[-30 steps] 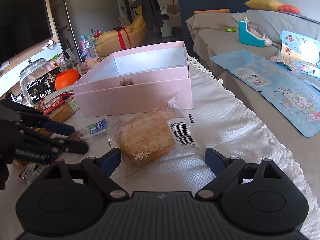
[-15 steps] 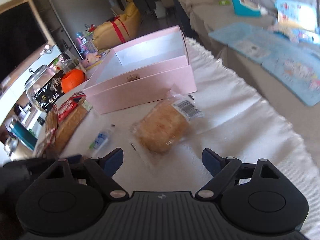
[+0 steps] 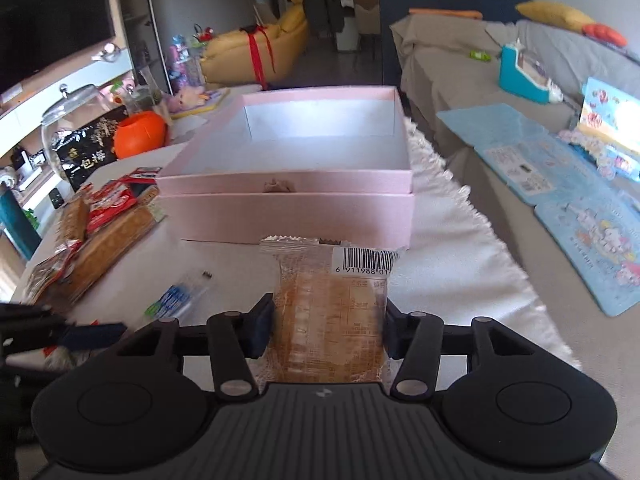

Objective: Organize snacks
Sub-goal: 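Drop the cookie packet into the pink box with left while right drops the bread in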

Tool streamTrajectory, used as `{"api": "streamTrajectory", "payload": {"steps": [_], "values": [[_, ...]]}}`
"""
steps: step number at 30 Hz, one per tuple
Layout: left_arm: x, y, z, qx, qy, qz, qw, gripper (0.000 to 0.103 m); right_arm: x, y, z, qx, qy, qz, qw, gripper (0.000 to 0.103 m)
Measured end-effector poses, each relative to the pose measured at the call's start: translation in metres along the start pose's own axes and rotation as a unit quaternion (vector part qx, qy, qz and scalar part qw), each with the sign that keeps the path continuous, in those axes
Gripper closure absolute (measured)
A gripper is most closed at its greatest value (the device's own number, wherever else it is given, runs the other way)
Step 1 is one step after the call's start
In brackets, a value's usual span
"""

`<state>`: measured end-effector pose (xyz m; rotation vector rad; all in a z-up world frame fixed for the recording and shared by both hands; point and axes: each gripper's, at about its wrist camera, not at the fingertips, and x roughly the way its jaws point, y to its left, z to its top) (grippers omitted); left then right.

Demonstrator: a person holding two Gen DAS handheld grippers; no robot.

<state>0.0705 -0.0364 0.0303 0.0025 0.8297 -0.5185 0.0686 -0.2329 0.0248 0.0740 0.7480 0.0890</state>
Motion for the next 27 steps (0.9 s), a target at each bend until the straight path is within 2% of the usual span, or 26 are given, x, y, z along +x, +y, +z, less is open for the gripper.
{"api": "streamTrajectory", "payload": {"steps": [2, 6, 8, 9, 10, 11, 14, 17, 20, 22, 25, 27], "values": [[-0.014, 0.003, 0.024, -0.007, -0.036, -0.023, 0.9991, 0.062, -0.019, -0.008, 0.007, 0.009, -0.016, 0.022, 1.0, 0.051], [-0.035, 0.009, 0.1, 0.008, -0.118, -0.02, 0.9928, 0.061, -0.05, -0.017, 0.06, 0.023, -0.084, 0.054, 0.995, 0.051], [-0.019, 0.025, 0.139, -0.026, -0.117, -0.046, 0.9918, 0.057, -0.051, -0.017, 0.096, 0.026, -0.114, 0.056, 0.992, 0.051], [-0.002, 0.035, 0.155, -0.048, -0.096, -0.057, 0.9926, 0.058, -0.047, -0.017, 0.115, 0.027, -0.128, 0.058, 0.99, 0.049], [0.015, 0.046, 0.166, -0.07, -0.076, -0.061, 0.9928, 0.06, -0.041, -0.017, 0.13, 0.028, -0.135, 0.06, 0.989, 0.038], [0.027, 0.054, 0.171, -0.085, -0.068, -0.059, 0.9922, 0.06, -0.03, -0.017, 0.147, 0.028, -0.128, 0.06, 0.99, 0.033], [0.028, 0.068, 0.161, -0.099, -0.094, -0.076, 0.9877, 0.06, 0.002, -0.016, 0.171, 0.026, -0.102, 0.009, 0.994, 0.032], [0.003, 0.077, 0.133, -0.097, -0.118, -0.081, 0.9849, 0.06, 0.005, -0.019, 0.154, 0.021, -0.092, -0.008, 0.996, 0.032], [-0.022, 0.078, 0.098, -0.058, -0.114, -0.017, 0.9916, 0.06, 0.0, -0.021, 0.119, 0.024, -0.067, 0.021, 0.997, 0.032], [-0.04, 0.083, 0.073, -0.037, -0.11, 0.02, 0.9931, 0.06, -0.001, -0.014, 0.093, 0.011, -0.043, 0.046, 0.998, 0.032], [-0.065, 0.093, 0.037, -0.043, -0.102, 0.067, 0.9916, 0.06, -0.002, 0.011, 0.057, -0.034, -0.009, 0.085, 0.996, 0.032], [-0.08, 0.103, 0.016, -0.06, -0.094, 0.089, 0.9897, 0.06, -0.002, 0.037, 0.036, -0.065, 0.012, 0.122, 0.99, 0.032]]}}
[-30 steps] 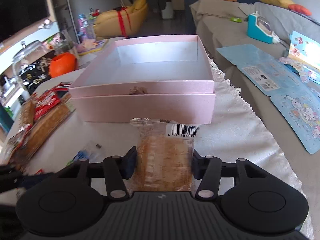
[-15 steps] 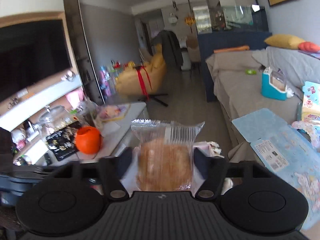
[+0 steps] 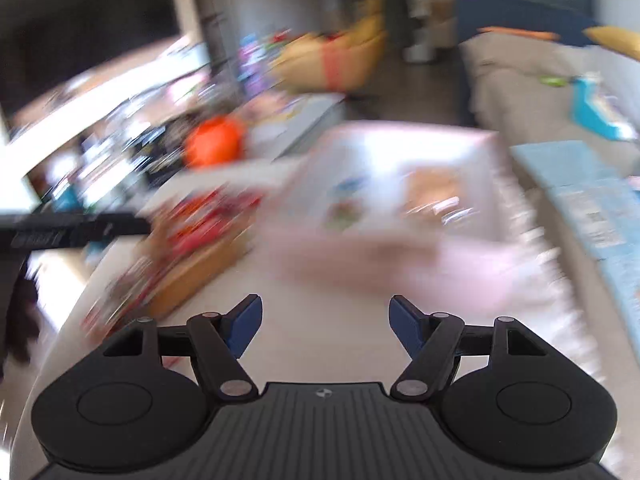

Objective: Organize snacks
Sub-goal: 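Drop the cookie packet into the pink box with left while right drops the bread in, then grasp the white-and-yellow wafer packet with right while left grasps the red snack bag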

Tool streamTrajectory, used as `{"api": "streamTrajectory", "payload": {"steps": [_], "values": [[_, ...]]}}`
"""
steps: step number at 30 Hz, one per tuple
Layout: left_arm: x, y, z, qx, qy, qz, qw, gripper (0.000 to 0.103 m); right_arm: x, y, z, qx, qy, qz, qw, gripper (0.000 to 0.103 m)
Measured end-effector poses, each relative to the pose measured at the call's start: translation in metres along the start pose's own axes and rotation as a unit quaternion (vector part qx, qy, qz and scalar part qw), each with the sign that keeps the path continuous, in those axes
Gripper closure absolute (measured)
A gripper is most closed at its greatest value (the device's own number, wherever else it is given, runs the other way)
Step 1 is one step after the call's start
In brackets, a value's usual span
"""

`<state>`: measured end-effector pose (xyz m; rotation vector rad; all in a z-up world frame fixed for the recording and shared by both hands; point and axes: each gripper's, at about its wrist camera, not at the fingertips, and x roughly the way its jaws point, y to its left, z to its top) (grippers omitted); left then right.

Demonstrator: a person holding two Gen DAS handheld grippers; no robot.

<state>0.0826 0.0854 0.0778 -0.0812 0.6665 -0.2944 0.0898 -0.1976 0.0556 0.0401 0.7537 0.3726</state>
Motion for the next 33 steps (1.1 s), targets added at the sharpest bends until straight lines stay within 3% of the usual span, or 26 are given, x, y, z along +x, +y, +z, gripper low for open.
{"api": "streamTrajectory", "payload": {"steps": [3, 6, 8, 9, 12, 15, 19, 22, 25, 28, 33], "values": [[-0.017, 0.025, -0.018, -0.049, 0.013, 0.037, 0.998, 0.06, 0.015, 0.037, -0.017, -0.032, 0.032, 0.059, 0.997, 0.032], [-0.034, 0.051, -0.033, -0.124, 0.01, 0.047, 0.9911, 0.06, 0.028, 0.072, -0.03, -0.067, 0.05, 0.087, 0.993, 0.032], [-0.043, 0.065, -0.043, -0.164, 0.011, 0.05, 0.9851, 0.06, 0.034, 0.09, -0.038, -0.087, 0.055, 0.097, 0.99, 0.037], [-0.044, 0.069, -0.048, -0.18, 0.015, 0.051, 0.9823, 0.06, 0.034, 0.097, -0.04, -0.1, 0.055, 0.098, 0.989, 0.048], [-0.042, 0.074, -0.058, -0.213, 0.042, 0.022, 0.976, 0.06, 0.027, 0.107, -0.049, -0.14, 0.034, 0.058, 0.988, 0.05], [-0.031, 0.073, -0.065, -0.237, 0.058, -0.013, 0.9696, 0.06, 0.02, 0.097, -0.055, -0.138, 0.013, -0.008, 0.99, 0.05], [-0.015, 0.073, -0.06, -0.253, 0.032, -0.017, 0.9668, 0.06, 0.014, 0.051, -0.053, -0.064, 0.008, -0.06, 0.996, 0.05], [0.0, 0.07, -0.044, -0.243, 0.002, -0.023, 0.9697, 0.06, 0.009, 0.028, -0.056, -0.036, -0.002, -0.099, 0.994, 0.049], [0.015, 0.067, -0.024, -0.22, -0.01, -0.013, 0.9753, 0.06, 0.006, 0.01, -0.068, -0.009, -0.001, -0.095, 0.995, 0.042], [0.025, 0.065, -0.011, -0.2, 0.0, 0.015, 0.9798, 0.06, 0.009, 0.01, -0.076, -0.018, -0.028, -0.097, 0.995, 0.041], [0.007, 0.07, -0.02, -0.197, 0.021, 0.014, 0.9801, 0.06, 0.006, 0.004, -0.08, -0.009, -0.032, -0.091, 0.995, 0.036]]}}
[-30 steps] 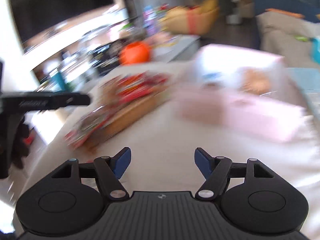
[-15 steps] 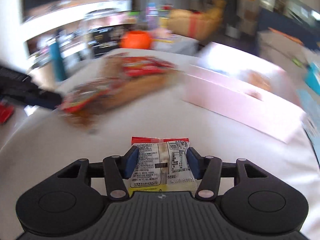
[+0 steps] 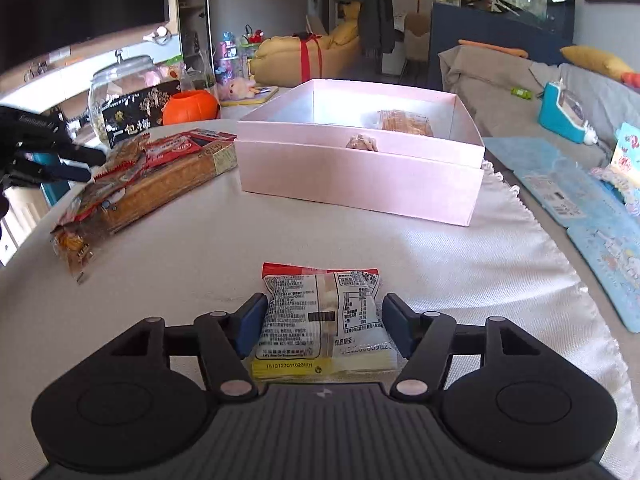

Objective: Organize snacks
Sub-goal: 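Grasp the white-and-yellow wafer packet with right while left grasps the red snack bag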

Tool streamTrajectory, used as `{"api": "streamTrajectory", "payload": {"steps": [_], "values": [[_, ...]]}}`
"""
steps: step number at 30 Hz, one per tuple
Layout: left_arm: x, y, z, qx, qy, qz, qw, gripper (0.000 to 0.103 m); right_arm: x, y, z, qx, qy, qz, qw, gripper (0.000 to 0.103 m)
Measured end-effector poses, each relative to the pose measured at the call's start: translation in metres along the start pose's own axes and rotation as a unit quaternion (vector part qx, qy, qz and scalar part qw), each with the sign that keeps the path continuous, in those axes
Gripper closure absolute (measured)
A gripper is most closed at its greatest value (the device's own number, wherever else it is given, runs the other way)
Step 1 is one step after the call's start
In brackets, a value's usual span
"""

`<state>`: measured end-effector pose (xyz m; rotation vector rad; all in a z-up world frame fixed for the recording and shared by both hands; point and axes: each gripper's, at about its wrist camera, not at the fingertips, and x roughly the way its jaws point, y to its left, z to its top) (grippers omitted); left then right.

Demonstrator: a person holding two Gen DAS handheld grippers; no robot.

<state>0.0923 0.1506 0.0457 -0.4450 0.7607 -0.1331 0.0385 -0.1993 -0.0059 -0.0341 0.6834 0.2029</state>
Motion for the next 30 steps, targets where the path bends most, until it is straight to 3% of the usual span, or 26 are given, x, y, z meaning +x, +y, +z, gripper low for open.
{"api": "streamTrajectory", "payload": {"steps": [8, 11, 15, 20, 23, 24, 27, 30], "values": [[-0.03, 0.027, -0.037, -0.03, 0.064, -0.02, 0.9973, 0.06, 0.003, 0.02, 0.022, -0.024, -0.013, 0.021, 0.999, 0.033], [-0.023, 0.031, -0.039, -0.044, 0.052, -0.023, 0.9974, 0.06, 0.011, 0.047, 0.049, -0.042, -0.004, 0.094, 0.995, 0.033], [-0.012, 0.041, -0.03, -0.075, 0.017, -0.042, 0.9961, 0.06, 0.049, 0.082, 0.082, -0.011, 0.056, 0.183, 0.982, 0.038], [0.001, 0.048, -0.007, -0.075, -0.022, -0.028, 0.9966, 0.06, 0.083, 0.116, 0.105, -0.01, 0.061, 0.186, 0.981, 0.047], [0.008, 0.052, 0.003, -0.082, -0.023, -0.025, 0.9961, 0.06, 0.083, 0.125, 0.12, -0.008, 0.03, 0.175, 0.984, 0.048], [0.007, 0.052, 0.004, -0.084, -0.02, -0.03, 0.9958, 0.06, 0.082, 0.129, 0.125, -0.021, 0.02, 0.172, 0.985, 0.052], [-0.006, 0.051, -0.002, -0.089, -0.004, -0.048, 0.9949, 0.06, 0.091, 0.146, 0.138, -0.075, 0.034, 0.169, 0.982, 0.078], [-0.016, 0.054, -0.016, -0.1, 0.018, -0.067, 0.9925, 0.06, 0.115, 0.155, 0.146, -0.093, 0.072, 0.169, 0.979, 0.085]]}}
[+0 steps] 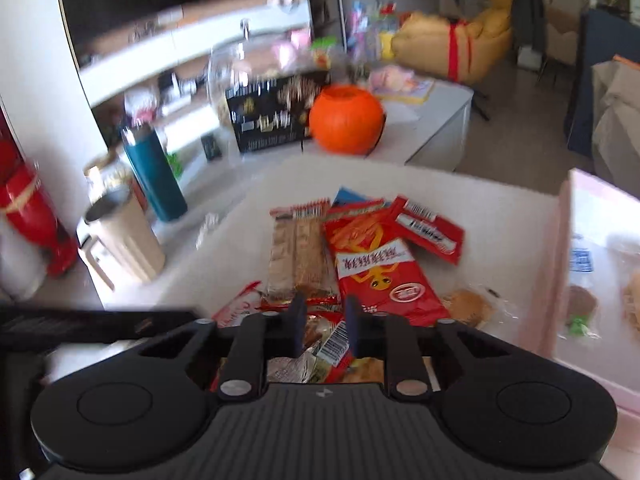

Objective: Organize snacks
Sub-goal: 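Grasp the white-and-yellow wafer packet with right while left grasps the red snack bag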

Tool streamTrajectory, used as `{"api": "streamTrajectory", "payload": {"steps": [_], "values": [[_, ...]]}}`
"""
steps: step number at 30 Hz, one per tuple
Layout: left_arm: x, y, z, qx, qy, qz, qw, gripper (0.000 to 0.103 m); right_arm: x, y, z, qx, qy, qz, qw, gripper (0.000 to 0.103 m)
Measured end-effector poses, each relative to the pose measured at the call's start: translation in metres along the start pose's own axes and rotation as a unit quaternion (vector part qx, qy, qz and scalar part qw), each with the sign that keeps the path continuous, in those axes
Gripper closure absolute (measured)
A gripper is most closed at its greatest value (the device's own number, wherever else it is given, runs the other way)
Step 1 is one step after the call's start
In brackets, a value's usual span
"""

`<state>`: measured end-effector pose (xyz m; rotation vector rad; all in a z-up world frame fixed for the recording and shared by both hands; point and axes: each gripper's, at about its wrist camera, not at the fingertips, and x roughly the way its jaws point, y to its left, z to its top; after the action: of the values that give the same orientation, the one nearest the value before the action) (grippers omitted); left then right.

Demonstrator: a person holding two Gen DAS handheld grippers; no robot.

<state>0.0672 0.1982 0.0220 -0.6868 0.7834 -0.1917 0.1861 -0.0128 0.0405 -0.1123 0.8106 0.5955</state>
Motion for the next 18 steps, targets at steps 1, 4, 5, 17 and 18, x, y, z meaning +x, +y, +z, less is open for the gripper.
{"api": "streamTrajectory", "payload": {"steps": [1, 4, 5, 17, 18], "values": [[0.0, 0.003, -0.004, -0.006, 0.01, 0.003, 0.9999, 0.06, 0.008, -0.001, 0.002, -0.002, 0.007, -0.002, 1.0, 0.085], [0.004, 0.014, -0.008, -0.023, 0.017, 0.013, 0.9995, 0.068, 0.019, 0.001, 0.0, -0.005, 0.015, -0.008, 1.0, 0.085], [0.003, 0.018, -0.006, -0.032, 0.012, 0.013, 0.9993, 0.068, 0.016, 0.004, -0.003, -0.003, 0.019, -0.001, 1.0, 0.085], [0.024, -0.011, 0.015, 0.076, -0.005, 0.061, 0.9952, 0.061, -0.061, 0.045, -0.072, -0.064, 0.02, 0.064, 0.996, 0.07], [0.021, -0.015, 0.014, 0.082, -0.005, 0.058, 0.9949, 0.061, -0.061, 0.049, -0.078, -0.079, 0.024, 0.057, 0.995, 0.068]]}}
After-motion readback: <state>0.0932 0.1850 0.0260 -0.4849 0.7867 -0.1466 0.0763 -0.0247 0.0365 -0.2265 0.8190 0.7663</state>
